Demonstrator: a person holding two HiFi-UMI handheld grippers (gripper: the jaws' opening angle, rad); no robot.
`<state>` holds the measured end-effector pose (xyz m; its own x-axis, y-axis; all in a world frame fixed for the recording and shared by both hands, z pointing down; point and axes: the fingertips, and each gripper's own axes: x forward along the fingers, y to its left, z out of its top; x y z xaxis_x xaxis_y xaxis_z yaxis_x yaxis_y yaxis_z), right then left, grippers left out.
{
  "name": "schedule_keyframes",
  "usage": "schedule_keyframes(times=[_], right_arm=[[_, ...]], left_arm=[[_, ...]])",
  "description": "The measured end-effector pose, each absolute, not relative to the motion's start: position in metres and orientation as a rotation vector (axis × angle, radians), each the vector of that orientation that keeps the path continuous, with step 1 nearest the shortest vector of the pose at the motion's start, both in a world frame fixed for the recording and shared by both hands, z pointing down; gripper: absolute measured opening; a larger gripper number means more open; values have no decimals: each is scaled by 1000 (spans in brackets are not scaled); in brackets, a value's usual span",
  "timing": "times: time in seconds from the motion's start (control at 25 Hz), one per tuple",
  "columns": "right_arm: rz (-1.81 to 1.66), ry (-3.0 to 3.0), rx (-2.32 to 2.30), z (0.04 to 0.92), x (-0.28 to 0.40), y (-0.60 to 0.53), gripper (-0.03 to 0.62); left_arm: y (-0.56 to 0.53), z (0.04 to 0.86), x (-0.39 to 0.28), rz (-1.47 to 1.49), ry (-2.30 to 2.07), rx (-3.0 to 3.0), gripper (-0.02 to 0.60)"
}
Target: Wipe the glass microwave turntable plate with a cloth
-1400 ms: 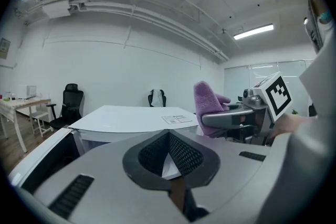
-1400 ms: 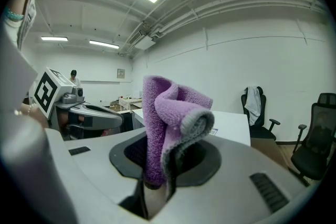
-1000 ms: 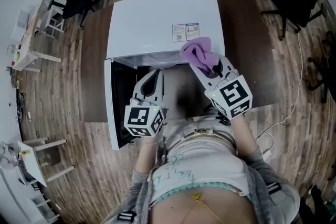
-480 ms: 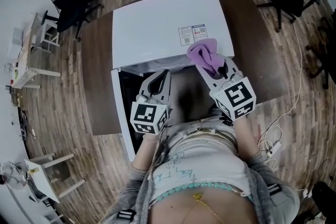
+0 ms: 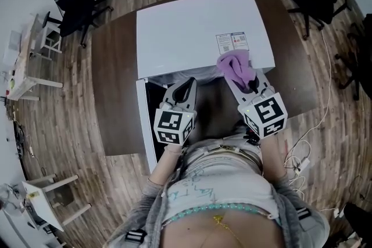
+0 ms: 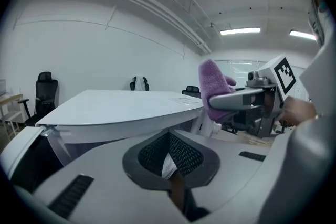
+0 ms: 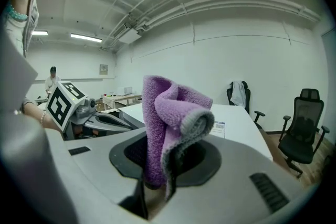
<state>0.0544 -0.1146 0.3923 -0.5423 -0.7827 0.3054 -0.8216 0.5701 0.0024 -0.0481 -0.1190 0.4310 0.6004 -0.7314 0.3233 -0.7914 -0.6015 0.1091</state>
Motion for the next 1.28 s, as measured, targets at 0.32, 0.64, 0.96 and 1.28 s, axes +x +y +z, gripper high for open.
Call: schedule_keyframes(times=[0.32,0.64,0.96,1.28], right_arm=[[192,-2495,1351,393,54,-120,107],[199,-2474,1368,395,57,-124,107],[216,-2466,1349,403,52,-125,107],[235,-2441,1354,405,47,-125,107]], left_arm=[[-129,460,-53,372,-1249,2530,0],[-135,491,-63,392,-1276,2438,0],[-138,523,-65,450,-1286,2384,0],[-141,549,-68,524,-1254,2339,0]])
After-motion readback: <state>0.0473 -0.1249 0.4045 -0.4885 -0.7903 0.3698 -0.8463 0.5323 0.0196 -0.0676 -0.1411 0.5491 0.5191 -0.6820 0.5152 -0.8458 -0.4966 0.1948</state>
